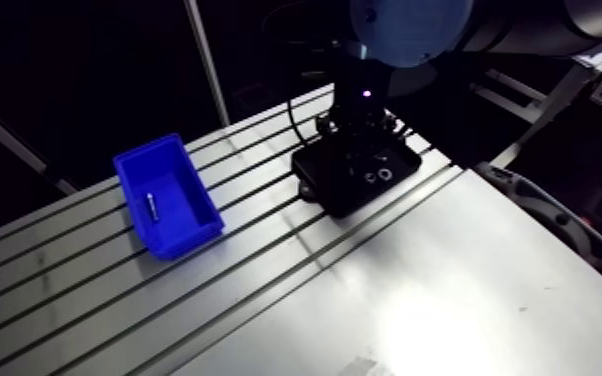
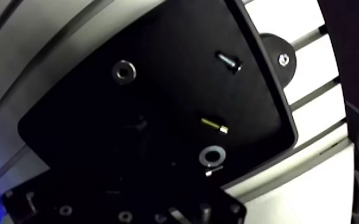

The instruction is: Pick up the M10 bolt from the tray and put it into the blue bin.

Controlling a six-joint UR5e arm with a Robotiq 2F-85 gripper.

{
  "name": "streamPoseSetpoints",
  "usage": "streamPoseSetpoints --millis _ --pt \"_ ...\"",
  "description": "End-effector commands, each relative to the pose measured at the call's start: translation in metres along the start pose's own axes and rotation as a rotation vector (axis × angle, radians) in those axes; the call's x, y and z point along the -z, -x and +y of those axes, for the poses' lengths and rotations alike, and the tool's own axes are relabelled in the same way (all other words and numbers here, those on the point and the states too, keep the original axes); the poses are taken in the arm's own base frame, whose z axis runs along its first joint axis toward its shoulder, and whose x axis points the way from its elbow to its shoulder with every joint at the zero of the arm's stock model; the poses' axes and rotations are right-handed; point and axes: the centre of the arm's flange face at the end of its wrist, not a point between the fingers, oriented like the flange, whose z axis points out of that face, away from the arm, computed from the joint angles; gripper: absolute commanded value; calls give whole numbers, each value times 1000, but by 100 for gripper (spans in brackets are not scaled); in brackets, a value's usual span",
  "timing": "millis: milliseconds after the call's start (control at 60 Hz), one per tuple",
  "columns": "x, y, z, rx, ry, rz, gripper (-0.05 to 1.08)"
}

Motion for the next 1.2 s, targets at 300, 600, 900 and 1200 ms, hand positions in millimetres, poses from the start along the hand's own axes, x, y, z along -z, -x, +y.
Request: streamPoseSetpoints --millis 300,600,900,1200 --pt "3 -1 1 1 3 5 92" --pt "23 7 1 5 14 15 107" --pt "84 31 1 36 18 13 107" --pt "143 46 -9 270 25 57 107"
